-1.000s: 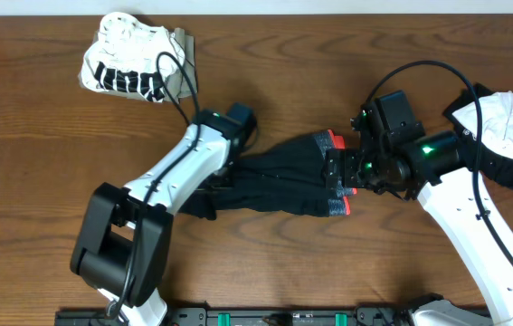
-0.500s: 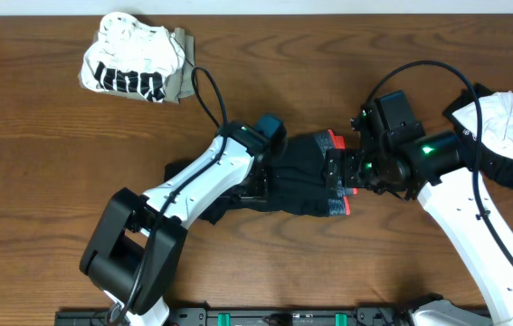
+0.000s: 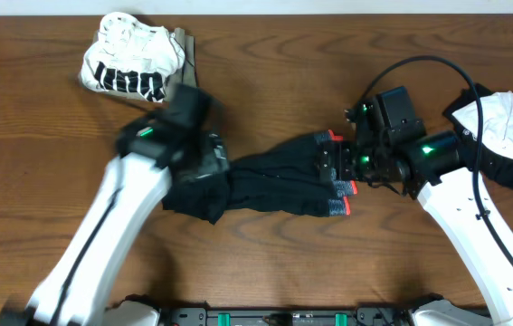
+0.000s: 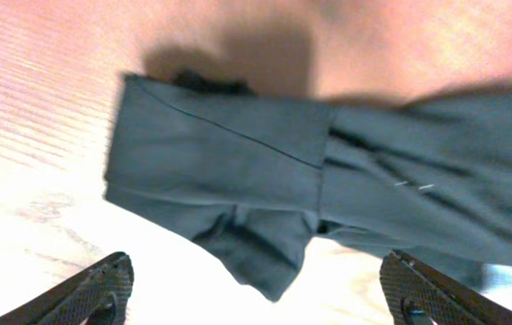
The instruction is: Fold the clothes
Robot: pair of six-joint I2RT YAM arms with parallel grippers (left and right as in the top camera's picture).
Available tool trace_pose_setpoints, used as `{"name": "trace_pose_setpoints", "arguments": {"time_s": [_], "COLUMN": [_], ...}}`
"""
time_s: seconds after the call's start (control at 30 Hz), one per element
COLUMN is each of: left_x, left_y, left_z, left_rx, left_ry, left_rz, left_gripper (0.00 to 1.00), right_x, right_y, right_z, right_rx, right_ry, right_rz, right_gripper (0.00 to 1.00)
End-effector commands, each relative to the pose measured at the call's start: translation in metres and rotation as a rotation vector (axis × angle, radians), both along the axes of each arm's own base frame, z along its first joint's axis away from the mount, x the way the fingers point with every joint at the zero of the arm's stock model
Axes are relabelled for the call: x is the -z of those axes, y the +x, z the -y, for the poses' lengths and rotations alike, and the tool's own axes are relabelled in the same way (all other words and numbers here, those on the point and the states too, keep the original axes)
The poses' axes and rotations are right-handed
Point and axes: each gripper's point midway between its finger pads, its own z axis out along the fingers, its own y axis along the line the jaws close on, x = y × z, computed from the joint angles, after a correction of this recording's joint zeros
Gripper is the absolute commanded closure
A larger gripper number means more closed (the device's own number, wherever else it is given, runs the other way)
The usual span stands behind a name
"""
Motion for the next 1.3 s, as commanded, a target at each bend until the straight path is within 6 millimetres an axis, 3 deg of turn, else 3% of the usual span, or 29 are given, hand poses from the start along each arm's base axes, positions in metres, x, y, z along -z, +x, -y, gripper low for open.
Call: {"name": "trace_pose_setpoints", "arguments": {"time_s": [0.0,0.1,0.13,0.2,0.37,0.4,0.57,0.9,1.1,1.27], "left_x": [-0.037,-0.059,-0.064,-0.068,-0.065,-0.063,-0.059,-0.057,-0.057,-0.056], "left_y": [-0.007,-0.023,-0.030,-0.044,-0.077,-0.082,-0.094,-0.098,-0.099,-0.100], "left_z": [-0.031,-0.077,-0.093,-0.115,-0.144,-0.147,-0.149,-0.148,-0.148,-0.147], "left_rx": [-0.111,-0.290,-0.349,-0.441,-0.600,-0.620,-0.645,-0.645,-0.644,-0.645], "left_ry": [-0.040,-0.038,-0.036,-0.031,-0.027,-0.025,-0.022,-0.021,-0.021,-0.020], "left_rz": [0.105,0.169,0.179,0.185,0.125,0.105,0.055,0.038,0.033,0.027], "left_gripper": [0.11,0.11,0.11,0.11,0.10,0.10,0.10,0.09,0.09,0.09], "right_x": [-0.025,-0.051,-0.055,-0.057,-0.044,-0.039,-0.008,0.073,0.139,0.185], "right_y": [-0.010,-0.014,-0.015,-0.018,-0.029,-0.032,-0.040,-0.027,-0.026,-0.013], "right_z": [-0.049,-0.088,-0.099,-0.121,-0.191,-0.207,-0.260,-0.292,-0.282,-0.243], "right_rx": [-0.139,-0.271,-0.291,-0.323,-0.415,-0.436,-0.500,-0.524,-0.450,-0.318], "right_ry": [0.255,0.408,0.432,0.461,0.543,0.570,0.637,0.675,0.594,0.431], "right_rz": [-0.012,0.051,0.061,0.070,0.047,0.031,-0.009,-0.089,-0.221,-0.296], "right_gripper": [0.01,0.07,0.14,0.43,0.94,0.99,0.99,0.99,0.99,0.99]}}
